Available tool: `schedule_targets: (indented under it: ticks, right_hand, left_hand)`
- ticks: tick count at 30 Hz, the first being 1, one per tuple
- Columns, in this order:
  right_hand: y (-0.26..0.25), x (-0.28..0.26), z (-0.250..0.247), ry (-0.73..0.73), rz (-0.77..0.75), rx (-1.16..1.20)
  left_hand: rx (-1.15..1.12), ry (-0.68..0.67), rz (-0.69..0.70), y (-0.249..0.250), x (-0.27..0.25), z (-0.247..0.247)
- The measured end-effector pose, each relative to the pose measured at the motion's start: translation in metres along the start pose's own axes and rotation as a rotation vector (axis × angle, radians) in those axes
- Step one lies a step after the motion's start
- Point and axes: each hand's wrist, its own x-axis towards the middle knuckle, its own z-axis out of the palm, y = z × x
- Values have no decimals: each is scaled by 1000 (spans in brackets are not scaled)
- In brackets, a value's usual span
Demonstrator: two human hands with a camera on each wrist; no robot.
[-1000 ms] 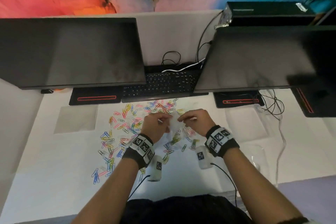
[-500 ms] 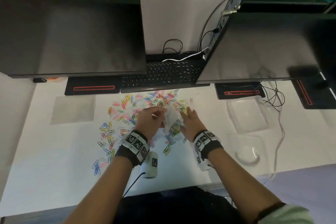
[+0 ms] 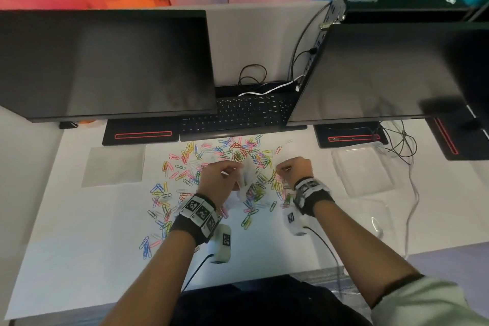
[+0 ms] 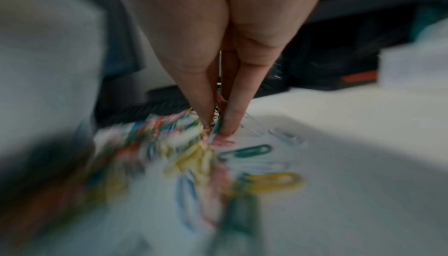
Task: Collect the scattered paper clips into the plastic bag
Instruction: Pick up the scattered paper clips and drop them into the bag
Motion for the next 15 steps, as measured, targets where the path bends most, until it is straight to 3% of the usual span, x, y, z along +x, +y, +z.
schedule_targets:
  ticks: [2,4,9,11,15]
  right_hand:
    - [2,1,-12,-17,199,382]
    - [-6,-5,-25,-76,301,707]
    - [-49,-26,-50,-261,286,1280]
    - [-64,-35,-48,-347,291,1368]
    - [-83,-51,-29,-346,250,1136]
  left_hand:
    - [7,-1,-4,0,1,0]
    - [14,-10,-6,-1,3,0]
    - [17,-31,5,3,5,4]
    - [21,-31,20,5,5,7]
    - [15,6,51,6,5,11]
